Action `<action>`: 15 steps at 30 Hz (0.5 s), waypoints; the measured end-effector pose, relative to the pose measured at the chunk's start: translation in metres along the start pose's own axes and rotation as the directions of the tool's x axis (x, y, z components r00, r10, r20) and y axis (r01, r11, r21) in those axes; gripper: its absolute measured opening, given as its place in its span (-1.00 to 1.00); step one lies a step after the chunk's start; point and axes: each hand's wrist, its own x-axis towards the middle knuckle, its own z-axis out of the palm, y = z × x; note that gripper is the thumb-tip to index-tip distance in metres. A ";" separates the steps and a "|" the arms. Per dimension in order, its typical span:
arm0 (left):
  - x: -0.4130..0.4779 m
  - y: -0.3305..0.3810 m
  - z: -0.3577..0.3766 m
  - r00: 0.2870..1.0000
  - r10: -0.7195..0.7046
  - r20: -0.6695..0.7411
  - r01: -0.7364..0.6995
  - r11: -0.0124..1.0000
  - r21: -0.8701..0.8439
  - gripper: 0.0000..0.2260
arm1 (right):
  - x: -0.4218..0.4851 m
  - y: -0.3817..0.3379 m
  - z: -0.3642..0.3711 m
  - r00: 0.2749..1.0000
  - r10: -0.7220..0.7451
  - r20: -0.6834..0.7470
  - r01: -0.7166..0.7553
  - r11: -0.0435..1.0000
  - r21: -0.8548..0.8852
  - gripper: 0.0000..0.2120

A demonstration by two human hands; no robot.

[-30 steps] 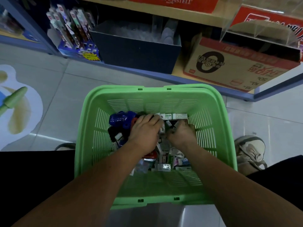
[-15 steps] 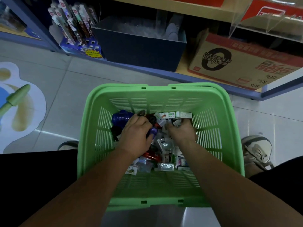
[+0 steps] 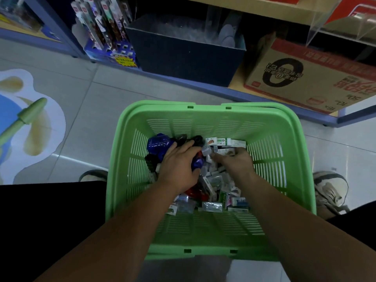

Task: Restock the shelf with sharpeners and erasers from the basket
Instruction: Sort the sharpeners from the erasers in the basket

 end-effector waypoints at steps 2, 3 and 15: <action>0.003 -0.002 -0.002 1.000 -0.008 0.010 0.009 1.000 -0.019 -0.40 | 0.023 0.019 0.002 0.999 -0.050 0.016 0.048 0.994 0.096 -0.09; 0.004 -0.004 -0.002 1.000 -0.004 0.015 0.005 1.000 -0.019 -0.42 | 0.019 0.016 -0.001 0.999 -0.050 0.022 0.046 0.990 0.133 -0.17; 0.008 -0.002 -0.007 0.999 -0.031 0.027 0.035 0.989 -0.142 -0.63 | -0.063 -0.021 -0.021 0.934 -0.248 0.255 0.219 0.966 0.137 -0.88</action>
